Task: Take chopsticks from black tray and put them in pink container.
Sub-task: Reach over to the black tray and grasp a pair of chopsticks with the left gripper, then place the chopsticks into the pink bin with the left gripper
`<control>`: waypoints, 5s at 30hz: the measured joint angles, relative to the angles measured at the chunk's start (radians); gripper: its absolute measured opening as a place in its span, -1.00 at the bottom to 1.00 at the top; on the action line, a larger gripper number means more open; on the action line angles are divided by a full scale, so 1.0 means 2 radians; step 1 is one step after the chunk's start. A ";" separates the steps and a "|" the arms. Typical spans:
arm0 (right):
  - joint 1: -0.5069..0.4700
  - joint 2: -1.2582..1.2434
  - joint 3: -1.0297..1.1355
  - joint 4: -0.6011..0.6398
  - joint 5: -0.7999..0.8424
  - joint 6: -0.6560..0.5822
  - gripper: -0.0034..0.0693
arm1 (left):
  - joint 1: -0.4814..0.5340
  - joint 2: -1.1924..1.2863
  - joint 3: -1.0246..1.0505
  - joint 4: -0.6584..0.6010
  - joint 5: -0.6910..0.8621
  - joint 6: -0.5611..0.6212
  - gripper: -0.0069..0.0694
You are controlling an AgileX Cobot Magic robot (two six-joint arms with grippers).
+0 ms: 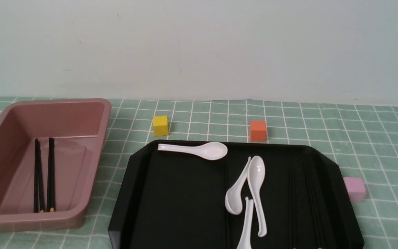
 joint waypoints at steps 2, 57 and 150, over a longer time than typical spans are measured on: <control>0.000 0.000 0.000 0.000 0.000 0.000 -0.25 | 0.000 0.000 0.000 0.001 0.000 0.000 -0.64; 0.000 0.000 0.000 0.000 0.000 0.000 -0.25 | -0.192 0.762 -0.520 -0.255 0.337 0.032 -0.85; 0.000 0.000 0.000 0.000 0.000 0.000 -0.25 | 0.069 0.916 -0.661 -0.051 0.252 -0.005 -0.38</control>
